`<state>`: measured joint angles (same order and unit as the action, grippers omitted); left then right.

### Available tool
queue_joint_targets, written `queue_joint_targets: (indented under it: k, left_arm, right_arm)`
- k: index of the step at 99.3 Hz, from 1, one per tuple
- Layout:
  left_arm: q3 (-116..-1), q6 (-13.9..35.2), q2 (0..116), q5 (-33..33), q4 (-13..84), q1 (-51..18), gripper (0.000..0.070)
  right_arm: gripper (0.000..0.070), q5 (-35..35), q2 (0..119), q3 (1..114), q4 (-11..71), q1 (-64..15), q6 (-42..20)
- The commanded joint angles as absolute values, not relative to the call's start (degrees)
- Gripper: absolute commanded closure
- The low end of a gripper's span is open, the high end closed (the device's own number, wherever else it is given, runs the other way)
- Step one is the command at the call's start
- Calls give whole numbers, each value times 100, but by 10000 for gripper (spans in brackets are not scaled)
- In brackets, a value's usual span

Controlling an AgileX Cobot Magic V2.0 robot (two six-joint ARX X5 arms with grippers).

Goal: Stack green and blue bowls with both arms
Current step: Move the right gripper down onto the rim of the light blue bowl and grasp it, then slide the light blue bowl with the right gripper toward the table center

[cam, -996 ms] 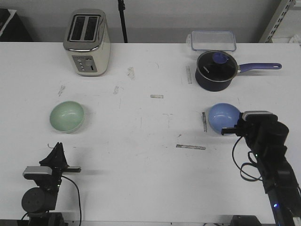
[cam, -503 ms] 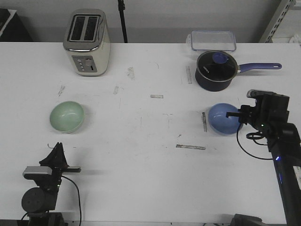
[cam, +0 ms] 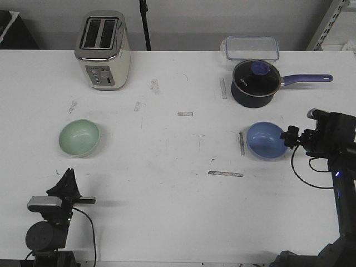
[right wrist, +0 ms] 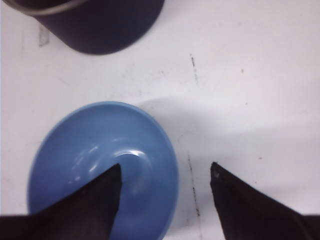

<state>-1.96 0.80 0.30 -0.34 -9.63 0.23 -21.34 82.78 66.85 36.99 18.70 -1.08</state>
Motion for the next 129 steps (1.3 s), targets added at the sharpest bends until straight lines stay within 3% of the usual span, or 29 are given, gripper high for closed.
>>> queue_joint_targets:
  k: [1, 39, 51, 61, 76, 117, 129]
  left_arm:
    - [-69, 113, 19, -64, -1035, 25, 696]
    - [-69, 113, 19, -64, -1035, 25, 696]
    - [-69, 113, 19, -64, -1035, 25, 696]
    - [-69, 110, 19, -64, -1035, 25, 696]
    - [-69, 113, 19, -64, -1035, 25, 696]
    - [-69, 113, 19, -64, -1033, 25, 696]
    - [-69, 113, 19, -64, -1033, 25, 696]
  right_arm:
    - [300, -2156, 8503, 6792, 3660, 1887, 8]
    - [316, -2099, 9279, 6781, 3645, 1699, 30]
    - [439, -2097, 9391, 6781, 3645, 1640, 30]
    - [496, -2075, 9435, 6781, 3658, 1638, 27]
    - [700, -2073, 9435, 6781, 3647, 1640, 27]
    - [699, -2158, 8700, 6794, 3601, 1494, -73]
    - [699, -2163, 8379, 6794, 3605, 1304, -405]
